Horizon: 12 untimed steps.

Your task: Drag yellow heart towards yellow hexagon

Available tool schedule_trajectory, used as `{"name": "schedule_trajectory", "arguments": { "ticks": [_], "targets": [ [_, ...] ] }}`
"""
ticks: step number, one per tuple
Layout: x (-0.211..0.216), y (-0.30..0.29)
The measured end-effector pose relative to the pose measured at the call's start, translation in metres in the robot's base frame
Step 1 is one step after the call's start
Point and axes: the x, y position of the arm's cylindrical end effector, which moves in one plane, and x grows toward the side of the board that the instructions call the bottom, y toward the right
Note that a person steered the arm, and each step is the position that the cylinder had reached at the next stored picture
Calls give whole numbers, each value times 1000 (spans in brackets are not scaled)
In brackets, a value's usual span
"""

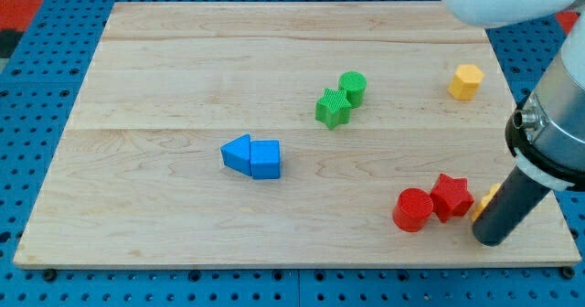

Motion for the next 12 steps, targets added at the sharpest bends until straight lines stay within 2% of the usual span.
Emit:
{"name": "schedule_trajectory", "arguments": {
  "ticks": [1, 6, 8, 11, 12],
  "targets": [
    [0, 10],
    [-82, 8],
    [-81, 14],
    [-102, 13],
    [-95, 14]
  ]
}}
